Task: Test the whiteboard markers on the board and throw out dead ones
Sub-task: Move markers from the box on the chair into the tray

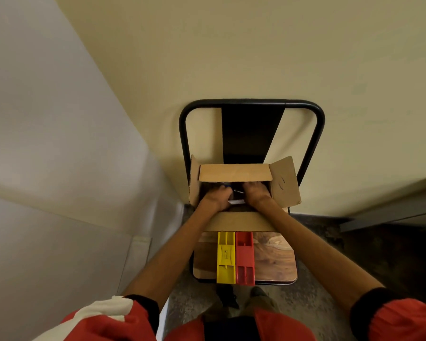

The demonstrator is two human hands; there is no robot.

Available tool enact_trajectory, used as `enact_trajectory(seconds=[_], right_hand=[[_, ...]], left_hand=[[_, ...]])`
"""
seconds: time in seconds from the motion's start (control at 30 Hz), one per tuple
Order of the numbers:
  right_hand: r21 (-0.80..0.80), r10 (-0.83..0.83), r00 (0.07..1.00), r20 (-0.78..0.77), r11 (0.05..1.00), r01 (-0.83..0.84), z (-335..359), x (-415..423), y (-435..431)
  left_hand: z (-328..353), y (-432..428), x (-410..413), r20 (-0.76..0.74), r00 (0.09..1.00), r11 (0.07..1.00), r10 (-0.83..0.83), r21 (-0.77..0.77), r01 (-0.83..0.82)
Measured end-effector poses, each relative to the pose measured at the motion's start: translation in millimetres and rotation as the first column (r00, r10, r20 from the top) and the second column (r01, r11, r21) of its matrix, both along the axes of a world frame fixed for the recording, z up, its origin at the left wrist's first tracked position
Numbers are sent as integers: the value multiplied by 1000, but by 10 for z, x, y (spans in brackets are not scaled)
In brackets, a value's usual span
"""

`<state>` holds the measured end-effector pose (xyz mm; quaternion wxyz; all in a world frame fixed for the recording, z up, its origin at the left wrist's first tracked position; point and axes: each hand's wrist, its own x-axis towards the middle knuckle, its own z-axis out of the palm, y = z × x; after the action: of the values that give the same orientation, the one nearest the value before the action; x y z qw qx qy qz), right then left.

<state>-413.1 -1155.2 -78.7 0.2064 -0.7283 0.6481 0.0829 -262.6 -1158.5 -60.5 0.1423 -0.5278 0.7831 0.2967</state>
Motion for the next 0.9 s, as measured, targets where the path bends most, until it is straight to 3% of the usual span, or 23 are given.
enact_trajectory(seconds=[0.2, 0.37, 0.47, 0.7, 0.9], right_hand=[[-87, 20, 983, 181, 996, -4, 128, 124, -73], [66, 86, 987, 134, 993, -95, 190, 169, -101], [118, 6, 961, 276, 992, -40, 147, 171, -147], [8, -30, 953, 301, 1000, 29, 54, 147, -241], [48, -192, 936, 294, 981, 186, -42, 68, -147]], left_hand=[[235, -27, 153, -37, 998, 997, 56, 54, -53], [362, 17, 244, -45, 995, 993, 86, 82, -82], [404, 96, 293, -45, 997, 994, 66, 85, -62], [538, 296, 353, -101, 992, 998, 69, 10, -69], [777, 422, 510, -274, 937, 976, 215, 92, -197]])
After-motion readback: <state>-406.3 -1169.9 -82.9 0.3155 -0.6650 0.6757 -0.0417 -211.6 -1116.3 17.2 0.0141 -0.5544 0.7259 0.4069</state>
